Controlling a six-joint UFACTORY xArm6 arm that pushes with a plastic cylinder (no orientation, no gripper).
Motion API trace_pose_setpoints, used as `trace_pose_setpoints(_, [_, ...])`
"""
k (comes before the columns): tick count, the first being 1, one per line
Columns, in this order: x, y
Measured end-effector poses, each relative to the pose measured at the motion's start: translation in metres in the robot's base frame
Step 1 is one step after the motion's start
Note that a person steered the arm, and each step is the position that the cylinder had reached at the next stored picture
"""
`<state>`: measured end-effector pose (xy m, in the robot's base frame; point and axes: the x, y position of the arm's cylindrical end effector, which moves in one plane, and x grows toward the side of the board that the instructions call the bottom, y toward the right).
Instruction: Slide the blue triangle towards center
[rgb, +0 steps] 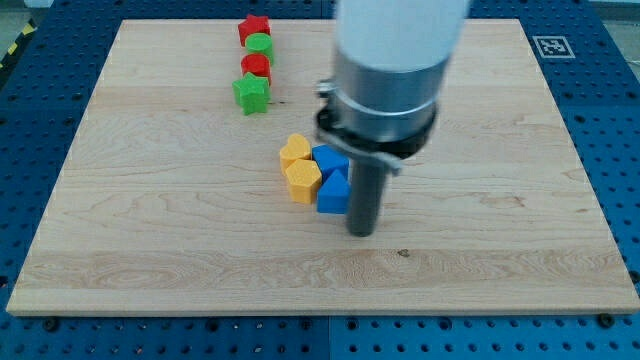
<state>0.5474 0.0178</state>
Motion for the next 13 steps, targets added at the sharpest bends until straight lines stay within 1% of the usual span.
trace_pose_setpoints(1, [0.004, -0.047])
trace_pose_setpoints(2, [-0.005, -0.079])
trace_pose_setpoints(3, [-0.005, -0.091])
trace_pose_setpoints(4, [-0.007, -0.088])
trace_pose_setpoints(5, [-0.022, -0.062])
trace_pose_setpoints(7, [-0.021, -0.029])
trace_pose_setpoints(8, [-0.025, 0.000])
trace_pose_setpoints(9, [-0.027, 0.012])
trace_pose_setpoints(12, [-0.038, 0.018])
trace_pose_setpoints(13, [-0.039, 0.036])
